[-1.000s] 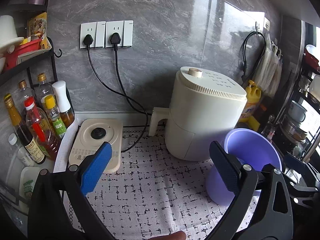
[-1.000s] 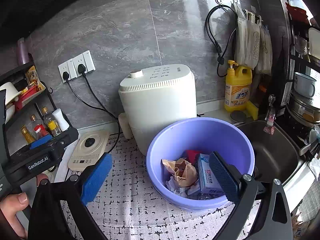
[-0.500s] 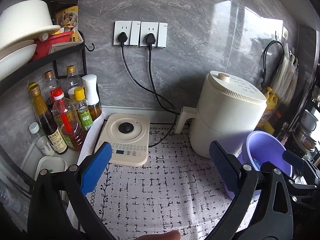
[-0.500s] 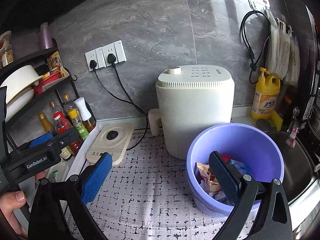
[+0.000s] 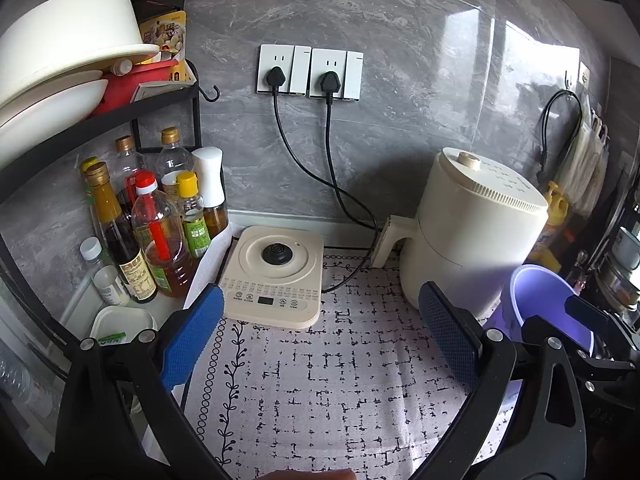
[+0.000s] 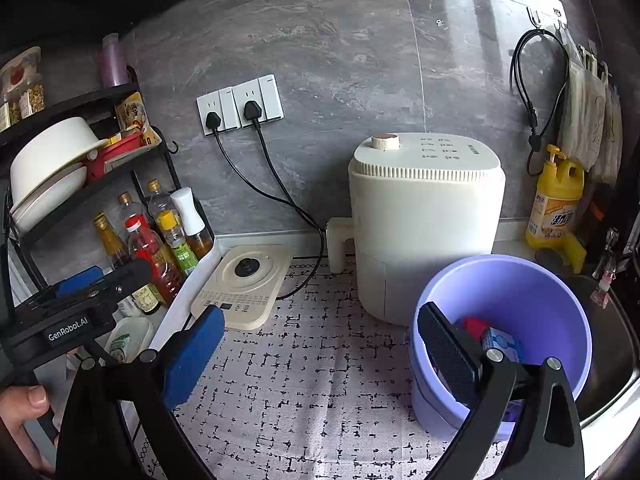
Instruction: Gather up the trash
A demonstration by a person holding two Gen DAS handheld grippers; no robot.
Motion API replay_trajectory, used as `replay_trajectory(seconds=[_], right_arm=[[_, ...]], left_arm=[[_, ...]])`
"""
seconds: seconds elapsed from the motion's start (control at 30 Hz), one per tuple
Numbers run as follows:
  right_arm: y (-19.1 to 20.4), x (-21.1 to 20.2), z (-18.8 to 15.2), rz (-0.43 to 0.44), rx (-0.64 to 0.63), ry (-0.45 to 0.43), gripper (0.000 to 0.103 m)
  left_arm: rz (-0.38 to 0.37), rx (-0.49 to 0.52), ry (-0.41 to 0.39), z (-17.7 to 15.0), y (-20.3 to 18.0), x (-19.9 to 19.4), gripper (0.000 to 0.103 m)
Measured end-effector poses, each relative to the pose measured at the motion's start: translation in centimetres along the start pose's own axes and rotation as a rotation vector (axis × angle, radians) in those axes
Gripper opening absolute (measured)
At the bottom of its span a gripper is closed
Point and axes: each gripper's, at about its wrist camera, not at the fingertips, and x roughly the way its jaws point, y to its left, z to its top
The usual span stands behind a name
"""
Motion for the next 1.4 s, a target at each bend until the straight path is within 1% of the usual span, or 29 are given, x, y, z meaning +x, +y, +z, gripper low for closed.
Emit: replay_trajectory(seconds=[0.23,0.77,1.1,1.4], right_arm=[[0.1,-0.1,-0.3,-0.001,-0.003,0.001,0.095],[-0.3,-1.1,-1.3,-0.056,0.033,-0.014,0.095],[-0.4,-1.6,-1.9,-0.084,0.049,-0.014,0.095],[-0.4,-1.7,-1.3,-0.098,0.047,-0.026,0.095]], left_arm=[[0.003,-0.005,0.006,-0.3,0.2,-0.1,0.097],[-0.058,0.037,0.028,-0.8,-0.7,0.7,0.097],[-0.087,0.041,0.036,-0.8,-1.1,1.2,0.097],[-0.099,0.030,0.025,-0.4,-1.2,1.5,0.097]])
